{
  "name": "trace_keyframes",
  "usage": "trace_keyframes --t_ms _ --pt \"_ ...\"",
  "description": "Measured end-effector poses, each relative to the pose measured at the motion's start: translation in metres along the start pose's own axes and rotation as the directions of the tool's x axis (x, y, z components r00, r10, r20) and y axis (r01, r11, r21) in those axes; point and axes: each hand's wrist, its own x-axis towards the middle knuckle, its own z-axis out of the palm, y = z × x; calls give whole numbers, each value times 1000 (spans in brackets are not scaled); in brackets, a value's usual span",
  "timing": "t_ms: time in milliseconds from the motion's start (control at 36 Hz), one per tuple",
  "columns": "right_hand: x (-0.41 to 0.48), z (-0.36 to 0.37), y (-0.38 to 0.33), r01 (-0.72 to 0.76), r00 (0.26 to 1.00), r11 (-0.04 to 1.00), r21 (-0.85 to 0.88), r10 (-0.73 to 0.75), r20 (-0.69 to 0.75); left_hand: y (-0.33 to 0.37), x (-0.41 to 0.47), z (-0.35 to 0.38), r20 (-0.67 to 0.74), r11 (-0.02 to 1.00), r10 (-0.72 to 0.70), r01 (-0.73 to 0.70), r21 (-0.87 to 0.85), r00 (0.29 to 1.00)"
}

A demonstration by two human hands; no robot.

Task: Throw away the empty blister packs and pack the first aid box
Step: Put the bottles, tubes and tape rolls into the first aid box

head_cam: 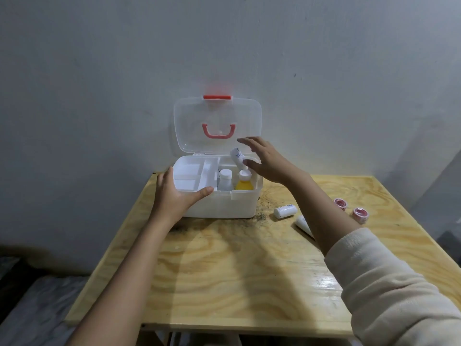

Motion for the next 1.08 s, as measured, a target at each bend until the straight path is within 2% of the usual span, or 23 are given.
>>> trace_keyframes --t_ms 139,194,417,556,778,1000,1083 --pt "12 -1 -8 34 987 999 0 -33 156 0 0 0 -6 1000 -3 3 1 1000" --pt "15 1 -7 41 985 998 -42 -34 169 -1 0 0 -6 1000 0 0 -2 1000" --pt "7 0 8 52 999 989 -142 -51 6 -1 -1 0 -1 1000 2 -2 4 1000" --pt "-8 1 14 75 997 995 -71 -77 -24 -1 -1 0 1 1000 -4 4 14 1000" --pt "-29 -10 14 86 995 996 14 -87 47 0 -1 0 2 1000 1 -1 6 1000" --pt "-29 1 9 1 996 999 52 4 -94 1 -2 1 -7 1000 -7 7 5 1000" --pt "-26 6 6 -43 993 996 79 51 -108 2 -4 1 -12 1000 -3 3 6 1000"
